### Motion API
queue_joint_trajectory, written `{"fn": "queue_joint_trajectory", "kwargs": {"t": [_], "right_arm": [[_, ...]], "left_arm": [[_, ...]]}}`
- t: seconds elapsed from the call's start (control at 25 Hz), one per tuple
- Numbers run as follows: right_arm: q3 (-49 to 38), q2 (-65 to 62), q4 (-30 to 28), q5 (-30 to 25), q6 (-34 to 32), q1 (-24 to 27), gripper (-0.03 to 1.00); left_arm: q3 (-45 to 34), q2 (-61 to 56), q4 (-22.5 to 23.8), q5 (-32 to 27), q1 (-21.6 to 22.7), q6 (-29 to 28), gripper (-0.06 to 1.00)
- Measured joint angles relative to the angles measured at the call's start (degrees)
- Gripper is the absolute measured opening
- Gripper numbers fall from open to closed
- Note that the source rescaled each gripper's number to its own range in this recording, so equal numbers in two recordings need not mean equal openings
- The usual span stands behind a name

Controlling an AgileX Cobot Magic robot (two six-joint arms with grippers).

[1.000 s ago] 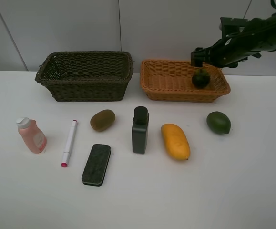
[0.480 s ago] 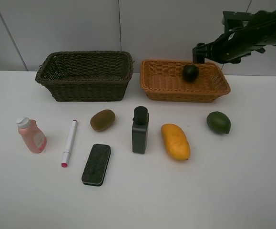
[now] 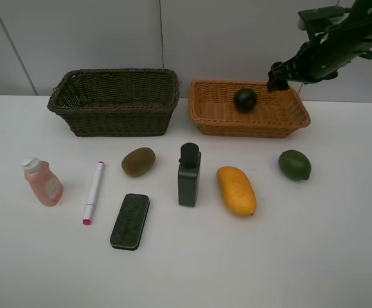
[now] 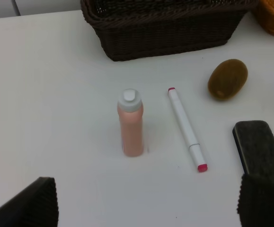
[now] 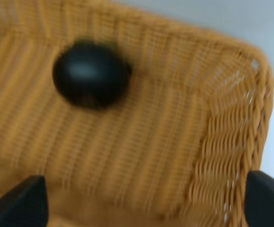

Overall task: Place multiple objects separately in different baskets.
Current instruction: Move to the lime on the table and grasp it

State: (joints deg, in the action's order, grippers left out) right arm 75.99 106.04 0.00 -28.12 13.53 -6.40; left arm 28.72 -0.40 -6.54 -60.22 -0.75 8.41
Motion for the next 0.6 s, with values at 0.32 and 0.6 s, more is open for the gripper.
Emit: {"fn": "queue_joint_trajectory", "kwargs": {"t": [0.32,0.6], "right_arm": [[0.00,-0.16,0.00,-16.29,10.95,0.00,1.00],[0.00,0.02,0.00,-22.18,12.62,0.00,1.00]], "left_arm": [[0.00,0.00,0.00,0.00,0.00,0.00,1.00],[0.00,0.00,0.00,0.00,0.00,0.00,1.00]]}}
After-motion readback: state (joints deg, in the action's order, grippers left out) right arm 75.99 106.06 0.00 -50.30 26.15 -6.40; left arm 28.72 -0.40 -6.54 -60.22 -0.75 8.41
